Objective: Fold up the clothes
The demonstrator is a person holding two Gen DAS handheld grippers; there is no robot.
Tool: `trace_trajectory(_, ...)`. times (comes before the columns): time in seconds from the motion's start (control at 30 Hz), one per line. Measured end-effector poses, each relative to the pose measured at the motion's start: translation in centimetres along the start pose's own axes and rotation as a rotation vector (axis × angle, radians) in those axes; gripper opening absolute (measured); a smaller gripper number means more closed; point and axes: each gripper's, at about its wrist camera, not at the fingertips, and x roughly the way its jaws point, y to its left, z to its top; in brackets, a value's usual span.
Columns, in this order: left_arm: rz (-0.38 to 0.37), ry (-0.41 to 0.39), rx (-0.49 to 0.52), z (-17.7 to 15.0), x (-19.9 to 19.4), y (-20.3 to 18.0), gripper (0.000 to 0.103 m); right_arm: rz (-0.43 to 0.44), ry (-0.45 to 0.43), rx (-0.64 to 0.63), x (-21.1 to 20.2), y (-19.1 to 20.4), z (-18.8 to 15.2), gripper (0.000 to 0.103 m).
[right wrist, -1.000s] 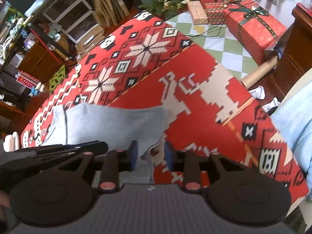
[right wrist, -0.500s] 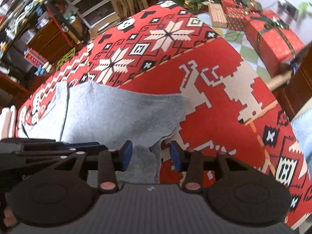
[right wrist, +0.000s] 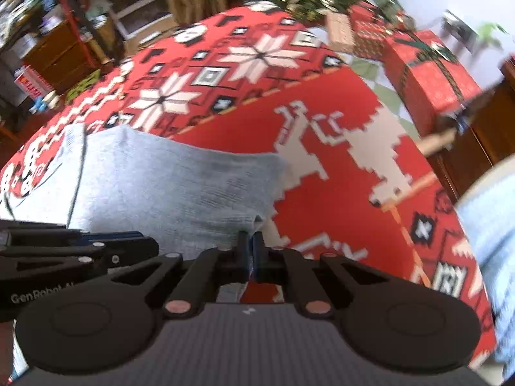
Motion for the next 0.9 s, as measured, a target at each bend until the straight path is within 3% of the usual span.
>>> trace_trajectory(0.37,0.000,0.018,0.064,-1.2,0.7,-1.2,0.008,-0.072,0.071,0.104,-0.4,-1.0,0.4,0.008)
trace_trajectory(0.5,-0.005,0.001,0.046,-1.3,0.1,-1.2,0.008,-0.019,0.026,0.148,-1.9,-1.8,0.4,0.008)
trace_trajectory(0.63,-0.003,-0.013,0.011,-1.5,-0.7,-0.7,0.008,0.095,-0.027,0.111,-2.5,-0.4,1.0,0.008)
trace_trajectory(0.73,0.014,-0.019,-0.015,-1.9,-1.3,-0.1,0.008,0.120,0.001,0.105,-1.1,0.6,1.4,0.008)
trace_trajectory(0.9,0.054,-0.032,-0.052,-3.1,-3.2,1.6,0.008,0.033,0.013,0.125,0.2,-0.7,1.0,0.007)
